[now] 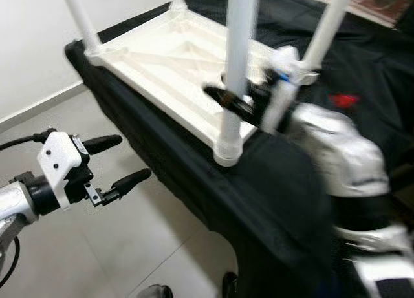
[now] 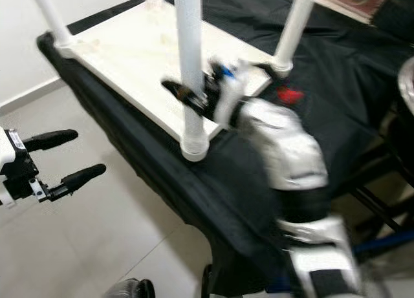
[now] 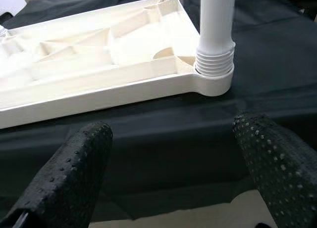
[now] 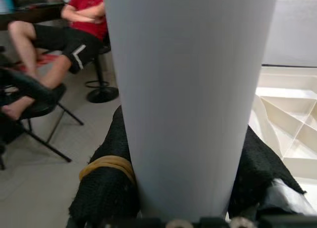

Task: Building children table

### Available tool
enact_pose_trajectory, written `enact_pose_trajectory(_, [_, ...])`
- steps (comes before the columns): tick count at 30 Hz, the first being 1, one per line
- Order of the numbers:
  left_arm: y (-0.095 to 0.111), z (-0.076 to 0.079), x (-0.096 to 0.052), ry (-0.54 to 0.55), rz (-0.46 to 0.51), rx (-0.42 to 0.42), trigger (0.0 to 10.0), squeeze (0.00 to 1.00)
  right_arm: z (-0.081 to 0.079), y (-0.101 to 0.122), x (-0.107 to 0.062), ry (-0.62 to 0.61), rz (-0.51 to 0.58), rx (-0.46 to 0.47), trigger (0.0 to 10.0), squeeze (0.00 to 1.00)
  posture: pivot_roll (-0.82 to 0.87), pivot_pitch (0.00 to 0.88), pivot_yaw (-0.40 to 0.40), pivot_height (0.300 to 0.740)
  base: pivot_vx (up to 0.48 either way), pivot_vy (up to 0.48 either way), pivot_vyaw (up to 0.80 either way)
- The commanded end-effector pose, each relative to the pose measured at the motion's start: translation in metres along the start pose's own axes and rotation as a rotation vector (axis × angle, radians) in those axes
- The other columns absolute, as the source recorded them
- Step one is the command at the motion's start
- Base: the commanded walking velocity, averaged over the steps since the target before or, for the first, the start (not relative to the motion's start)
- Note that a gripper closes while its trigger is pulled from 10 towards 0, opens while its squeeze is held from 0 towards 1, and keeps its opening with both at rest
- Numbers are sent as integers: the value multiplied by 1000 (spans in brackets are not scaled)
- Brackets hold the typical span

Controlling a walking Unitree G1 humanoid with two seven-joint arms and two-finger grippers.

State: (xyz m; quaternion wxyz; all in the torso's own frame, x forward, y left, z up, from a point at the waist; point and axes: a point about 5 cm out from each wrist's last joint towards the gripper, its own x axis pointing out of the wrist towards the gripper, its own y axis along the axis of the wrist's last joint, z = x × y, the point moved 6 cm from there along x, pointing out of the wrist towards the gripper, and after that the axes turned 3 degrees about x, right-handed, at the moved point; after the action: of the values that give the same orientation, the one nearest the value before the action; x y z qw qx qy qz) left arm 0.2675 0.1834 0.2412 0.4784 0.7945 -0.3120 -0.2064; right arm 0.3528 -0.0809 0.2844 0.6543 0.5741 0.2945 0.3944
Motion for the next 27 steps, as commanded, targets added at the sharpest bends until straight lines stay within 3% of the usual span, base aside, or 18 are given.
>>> enact_pose_trajectory(1, [0,4,0,-22,-12,12,10000,0,-3,-30,-3,21,-72,79,10000,0,17,229,-32,740,0,0,0])
enact_pose_trajectory(8, [1,8,0,-31,-13,9,10000,0,-8,-33,0,25,-42,57,10000,0,31,232,-23,740,0,0,0])
enact_pose_trajectory(12, [2,8,0,-37,-13,9,10000,0,-11,-45,0,30,-98,30,10000,0,33,234,-18,740,0,0,0])
enact_pose_trajectory(14, [2,8,0,-42,-11,11,10000,0,-10,-53,-2,43,-163,-35,10000,0,29,235,-17,740,0,0,0])
enact_pose_trajectory(18, [2,8,0,-43,-11,11,10000,0,-10,-55,-2,47,-179,-50,10000,0,29,235,-17,740,0,0,0])
enact_pose_trajectory(22, [3,9,2,-47,-4,9,10000,0,2,-62,-2,-34,-277,-68,10000,0,17,235,-20,740,0,0,0])
enact_pose_trajectory(24, [4,12,5,-52,5,4,10000,0,11,-67,-3,-138,-352,-60,10000,0,11,237,-20,740,0,0,0])
enact_pose_trajectory(26, [4,12,5,-52,5,4,10000,0,11,-67,-3,-138,-352,-60,10000,0,11,237,-20,740,0,0,0])
enact_pose_trajectory(27, [4,12,6,-55,7,3,10000,0,15,-70,-5,-194,-379,-32,10000,0,9,236,-20,740,0,0,0])
